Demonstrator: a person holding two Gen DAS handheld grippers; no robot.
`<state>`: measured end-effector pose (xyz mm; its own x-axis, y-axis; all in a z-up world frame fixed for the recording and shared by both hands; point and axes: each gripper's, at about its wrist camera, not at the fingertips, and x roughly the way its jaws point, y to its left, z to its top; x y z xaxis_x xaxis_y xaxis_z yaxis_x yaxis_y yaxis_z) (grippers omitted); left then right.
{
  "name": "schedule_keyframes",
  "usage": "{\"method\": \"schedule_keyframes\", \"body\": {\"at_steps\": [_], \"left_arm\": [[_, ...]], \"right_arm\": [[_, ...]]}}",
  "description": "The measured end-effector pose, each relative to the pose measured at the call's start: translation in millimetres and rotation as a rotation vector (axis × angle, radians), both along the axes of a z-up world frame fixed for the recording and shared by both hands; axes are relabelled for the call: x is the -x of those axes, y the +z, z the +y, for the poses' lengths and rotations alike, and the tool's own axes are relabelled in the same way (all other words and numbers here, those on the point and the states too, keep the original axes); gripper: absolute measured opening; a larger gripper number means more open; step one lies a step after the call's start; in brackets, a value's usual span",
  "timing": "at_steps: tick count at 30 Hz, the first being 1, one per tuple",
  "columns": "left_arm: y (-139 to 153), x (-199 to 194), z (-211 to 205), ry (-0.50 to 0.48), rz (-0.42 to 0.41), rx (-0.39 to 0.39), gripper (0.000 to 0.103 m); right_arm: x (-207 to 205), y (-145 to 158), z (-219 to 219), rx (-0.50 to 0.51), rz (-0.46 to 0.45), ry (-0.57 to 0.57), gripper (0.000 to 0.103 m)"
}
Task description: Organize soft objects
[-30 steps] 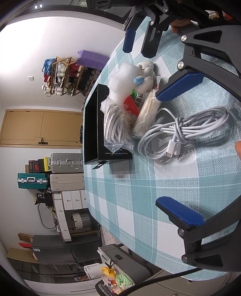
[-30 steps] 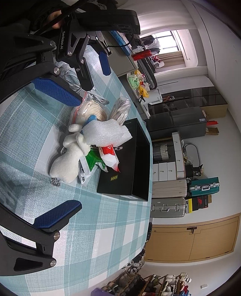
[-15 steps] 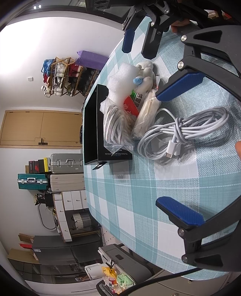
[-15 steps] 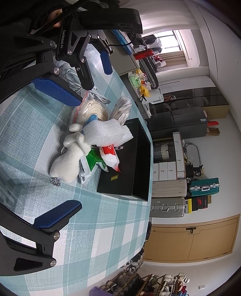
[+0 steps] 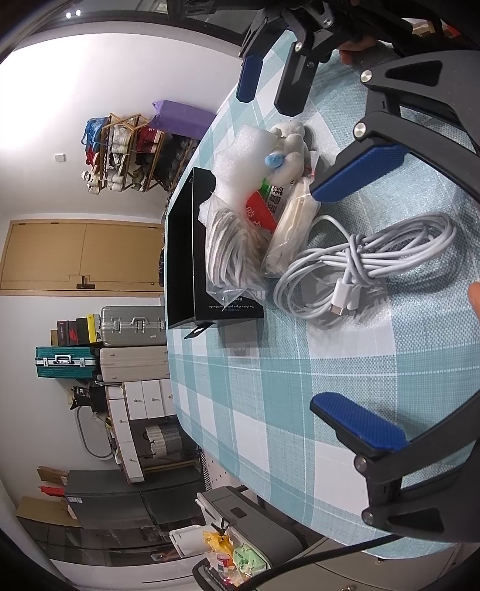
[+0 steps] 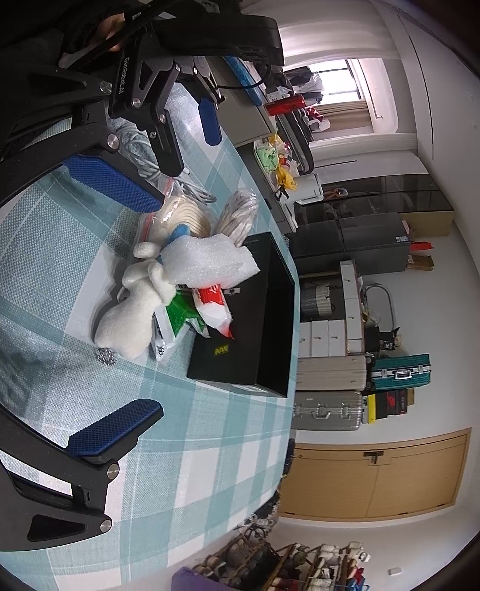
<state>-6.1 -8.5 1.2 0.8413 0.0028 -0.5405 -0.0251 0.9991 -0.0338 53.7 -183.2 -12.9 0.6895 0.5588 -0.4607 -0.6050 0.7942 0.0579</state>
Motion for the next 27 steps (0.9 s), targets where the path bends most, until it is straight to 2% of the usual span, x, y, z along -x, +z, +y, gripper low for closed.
{"method": "schedule_keyframes", "body": {"at_steps": [10,15,21,27], "left_arm": [[2,-2,8,0.032,0.001,0.012,0.103],[1,-7,7,0.039,0.021,-0.067,0.103],[3,-8,20,0.026,0.057,0.025,0.103],[-2,-12,20,0.015,0.097,0.044,0.103]], "right_arm": [[1,6,4,0.040,-0.025,-0.012,0.103],[2,10,14,0.096,-0.042,-0.012,0.103],[-3,11,21,0.106,-0.016,-0.013,0.103],[-6,12,29,0.108,-0.017,0.001,0.103]]}}
